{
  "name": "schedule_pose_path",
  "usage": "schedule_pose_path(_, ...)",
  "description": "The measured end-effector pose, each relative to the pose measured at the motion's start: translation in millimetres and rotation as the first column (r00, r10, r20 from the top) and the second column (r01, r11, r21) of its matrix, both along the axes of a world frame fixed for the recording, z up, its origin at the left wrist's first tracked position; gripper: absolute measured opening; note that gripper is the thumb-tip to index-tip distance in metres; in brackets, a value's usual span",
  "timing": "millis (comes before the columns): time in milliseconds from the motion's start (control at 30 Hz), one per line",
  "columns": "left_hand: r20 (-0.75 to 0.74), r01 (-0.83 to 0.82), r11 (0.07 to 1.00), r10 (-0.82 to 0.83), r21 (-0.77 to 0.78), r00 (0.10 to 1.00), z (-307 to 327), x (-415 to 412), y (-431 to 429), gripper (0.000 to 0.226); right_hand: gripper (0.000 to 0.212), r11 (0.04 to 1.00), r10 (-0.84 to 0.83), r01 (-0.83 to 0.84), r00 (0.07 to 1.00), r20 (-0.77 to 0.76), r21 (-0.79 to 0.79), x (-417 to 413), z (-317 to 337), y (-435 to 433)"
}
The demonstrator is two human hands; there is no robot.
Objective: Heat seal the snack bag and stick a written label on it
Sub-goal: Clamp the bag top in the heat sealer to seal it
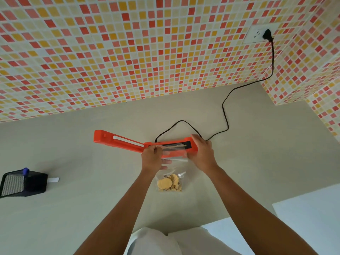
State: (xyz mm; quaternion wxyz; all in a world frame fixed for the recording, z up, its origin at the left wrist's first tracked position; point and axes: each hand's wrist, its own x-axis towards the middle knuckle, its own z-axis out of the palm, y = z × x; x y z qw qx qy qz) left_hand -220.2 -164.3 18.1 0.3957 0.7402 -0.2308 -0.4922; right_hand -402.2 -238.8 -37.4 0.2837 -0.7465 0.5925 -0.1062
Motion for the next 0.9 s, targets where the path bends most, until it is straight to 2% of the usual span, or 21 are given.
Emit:
schedule_pose_path(67, -0.011, -0.01, 1.0, 0.01, -0.002, 1.0, 0.7, -1.0, -0.6, 0.023, 0.081, 0.999, 0.03, -0.03, 0.999, -0.03, -0.013, 0.1, -0.8, -1.0)
schedule_pose_path(233, -0.005, -0.033, 0.999, 0.033, 0.008, 0.999, 1.6, -1.4, -3.0, 0.021, 0.086, 0.999, -0.003, 0.006, 0.998, 0.064, -0.038, 1.5, -1.2, -1.6)
schedule_pose_path(567, 0.064, 0.003, 1.0, -0.003, 0.008, 0.998, 0.3, -0.5, -11.7, 0.024, 0.08, 1.0, -0.008, 0.012, 0.992, 0.127, -0.024, 3.0, -4.2, -4.2)
schedule_pose_path(633, 0.134, 0.053, 0.997, -0.045, -0.056, 0.99, 4.9, -3.0, -16.5, 0.025, 0.075, 0.999, -0.005, 0.009, 0.992, 0.125, -0.035, 2.7, -4.8, -5.1)
schedule_pose_path(733, 0.234, 0.131, 0.973, -0.085, -0.189, 0.969, 26.8, -9.0, -32.8, 0.023, 0.053, 0.992, 0.04, -0.026, 0.992, 0.118, -0.123, 2.2, -9.4, -6.0)
schedule_pose_path(800, 0.166, 0.116, 0.962, -0.076, -0.245, 0.983, 45.5, -10.4, -43.0, 0.02, 0.048, 0.99, 0.025, -0.005, 0.989, 0.145, -0.139, 3.8, -9.6, -7.0)
schedule_pose_path(900, 0.119, 0.136, 0.951, -0.107, -0.279, 0.987, 57.6, -5.1, -44.5, 0.018, 0.055, 0.994, 0.026, -0.011, 0.99, 0.141, -0.108, 3.1, -12.9, -10.2)
